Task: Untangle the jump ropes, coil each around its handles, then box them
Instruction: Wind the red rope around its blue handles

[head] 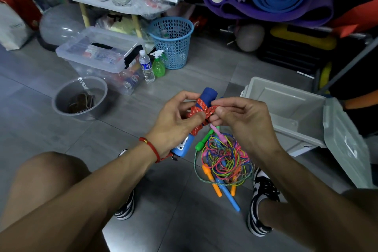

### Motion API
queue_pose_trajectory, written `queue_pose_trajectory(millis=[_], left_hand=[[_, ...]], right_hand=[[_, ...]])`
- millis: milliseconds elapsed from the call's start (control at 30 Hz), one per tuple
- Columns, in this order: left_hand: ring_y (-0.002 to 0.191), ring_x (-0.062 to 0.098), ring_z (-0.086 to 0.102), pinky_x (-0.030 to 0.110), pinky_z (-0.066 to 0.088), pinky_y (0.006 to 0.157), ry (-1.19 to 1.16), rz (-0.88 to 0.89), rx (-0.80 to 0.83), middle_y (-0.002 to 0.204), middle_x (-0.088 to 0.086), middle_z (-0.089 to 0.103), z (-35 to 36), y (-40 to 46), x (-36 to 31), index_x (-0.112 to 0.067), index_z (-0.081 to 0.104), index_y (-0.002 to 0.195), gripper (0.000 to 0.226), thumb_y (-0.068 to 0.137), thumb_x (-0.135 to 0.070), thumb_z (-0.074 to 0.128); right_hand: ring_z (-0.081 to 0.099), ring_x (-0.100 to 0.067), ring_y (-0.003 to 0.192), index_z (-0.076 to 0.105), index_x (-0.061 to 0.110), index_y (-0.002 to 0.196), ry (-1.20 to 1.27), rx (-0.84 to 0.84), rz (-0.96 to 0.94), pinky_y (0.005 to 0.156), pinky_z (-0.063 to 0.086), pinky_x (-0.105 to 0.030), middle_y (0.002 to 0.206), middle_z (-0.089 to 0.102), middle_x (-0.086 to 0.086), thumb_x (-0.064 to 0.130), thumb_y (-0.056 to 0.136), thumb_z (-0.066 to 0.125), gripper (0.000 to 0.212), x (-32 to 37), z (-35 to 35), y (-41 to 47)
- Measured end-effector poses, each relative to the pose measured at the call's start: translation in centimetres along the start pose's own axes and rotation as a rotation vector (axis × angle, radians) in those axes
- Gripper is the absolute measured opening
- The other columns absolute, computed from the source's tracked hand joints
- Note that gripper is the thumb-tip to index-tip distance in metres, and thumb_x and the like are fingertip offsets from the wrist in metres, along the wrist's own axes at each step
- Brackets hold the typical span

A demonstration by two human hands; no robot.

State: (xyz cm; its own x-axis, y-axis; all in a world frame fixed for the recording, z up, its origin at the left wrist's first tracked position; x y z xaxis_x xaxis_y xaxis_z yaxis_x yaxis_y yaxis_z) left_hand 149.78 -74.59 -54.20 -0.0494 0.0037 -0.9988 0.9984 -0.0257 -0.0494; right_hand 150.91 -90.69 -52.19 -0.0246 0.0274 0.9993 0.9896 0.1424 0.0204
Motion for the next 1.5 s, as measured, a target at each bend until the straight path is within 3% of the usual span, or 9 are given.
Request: queue_pose_trajectory(millis=[200, 400, 700, 867, 1033, 1133, 1333, 1500], left_hand=[[0.088, 0.019, 0.067, 0.042, 0.057, 0.083, 0.014, 0.026, -0.004, 0.107, 0.017, 0.074, 0.0, -0.3, -0.2, -0.005, 0.057, 0.120, 0.034, 0.090, 0.006, 0.067], [0.086, 0.017, 0.070, 0.036, 0.058, 0.079, -0.007, 0.018, -0.041, 0.106, 0.010, 0.076, 0.0, -0.5, -0.5, -0.008, 0.058, 0.119, 0.034, 0.088, 0.003, 0.070], [0.106, 0.028, 0.070, 0.043, 0.058, 0.091, -0.004, -0.016, -0.042, 0.116, 0.009, 0.073, 0.2, -0.7, 0.1, -0.007, 0.055, 0.127, 0.042, 0.089, 0.003, 0.069], [0.099, 0.020, 0.071, 0.033, 0.059, 0.082, 0.029, 0.015, -0.026, 0.112, 0.009, 0.074, 0.0, -0.7, -0.2, -0.007, 0.055, 0.126, 0.041, 0.089, 0.005, 0.067], [0.108, 0.024, 0.069, 0.043, 0.056, 0.097, 0.112, 0.051, 0.004, 0.118, 0.011, 0.072, 0.2, -0.7, -0.4, -0.004, 0.053, 0.129, 0.044, 0.089, 0.004, 0.069], [0.109, 0.024, 0.069, 0.048, 0.054, 0.098, 0.129, 0.060, 0.005, 0.119, 0.011, 0.071, 0.2, -0.7, -0.5, -0.003, 0.053, 0.129, 0.046, 0.088, 0.005, 0.069], [0.106, 0.026, 0.070, 0.040, 0.058, 0.093, 0.126, 0.050, 0.031, 0.120, 0.011, 0.071, -0.1, -0.9, -0.3, -0.003, 0.052, 0.131, 0.045, 0.089, 0.007, 0.067], [0.107, 0.024, 0.069, 0.031, 0.058, 0.084, 0.092, 0.048, 0.048, 0.118, 0.011, 0.072, 0.0, -1.0, -0.5, -0.003, 0.052, 0.129, 0.042, 0.090, 0.008, 0.065]], right_hand=[[0.072, -0.023, 0.066, 0.070, -0.001, 0.102, -0.060, 0.039, 0.080, 0.064, 0.059, -0.028, 0.076, 0.073, -0.018, -0.004, 0.090, 0.068, 0.013, -0.3, 0.2, 0.4], [0.073, -0.031, 0.065, 0.071, 0.002, 0.095, -0.151, -0.033, 0.029, 0.067, 0.063, -0.040, 0.071, 0.072, -0.016, -0.002, 0.088, 0.071, 0.007, 0.0, 0.0, 0.7], [0.070, -0.008, 0.065, 0.079, 0.021, 0.085, -0.364, -0.098, 0.016, 0.061, 0.055, -0.015, 0.071, 0.074, 0.006, 0.012, 0.083, 0.080, 0.009, 0.4, -0.2, 0.4], [0.071, -0.017, 0.060, 0.078, 0.014, 0.086, -0.210, -0.055, 0.135, 0.054, 0.054, -0.028, 0.068, 0.074, -0.006, 0.012, 0.078, 0.084, 0.010, 0.1, -0.2, 0.3], [0.063, -0.017, 0.051, 0.076, 0.005, 0.088, -0.100, -0.051, 0.232, 0.048, 0.050, -0.023, 0.067, 0.072, -0.015, 0.008, 0.076, 0.085, 0.015, -0.8, -0.3, 0.2], [0.065, -0.015, 0.053, 0.077, 0.010, 0.086, -0.191, -0.120, 0.142, 0.051, 0.054, -0.021, 0.065, 0.073, -0.007, 0.012, 0.077, 0.084, 0.011, -0.8, -0.2, -0.3], [0.063, -0.003, 0.059, 0.076, 0.017, 0.079, -0.322, -0.090, 0.010, 0.059, 0.053, -0.018, 0.066, 0.070, 0.003, 0.014, 0.079, 0.085, 0.010, -1.0, 0.5, -0.3], [0.053, 0.003, 0.062, 0.070, 0.022, 0.089, -0.546, -0.066, -0.078, 0.056, 0.038, -0.008, 0.071, 0.059, 0.011, 0.021, 0.086, 0.077, 0.008, -0.5, 1.1, -0.8]])
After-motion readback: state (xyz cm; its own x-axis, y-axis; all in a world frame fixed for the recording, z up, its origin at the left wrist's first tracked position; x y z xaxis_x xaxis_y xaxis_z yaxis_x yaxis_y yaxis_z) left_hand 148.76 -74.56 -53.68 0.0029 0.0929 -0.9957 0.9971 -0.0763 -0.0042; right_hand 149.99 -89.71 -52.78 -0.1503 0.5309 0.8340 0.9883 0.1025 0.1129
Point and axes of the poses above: each hand's wrist, its own y-axis towards the middle knuckle, its own z-axis out of the palm, x = y × z, the point moved 7 cm from there along y, towards the middle knuckle
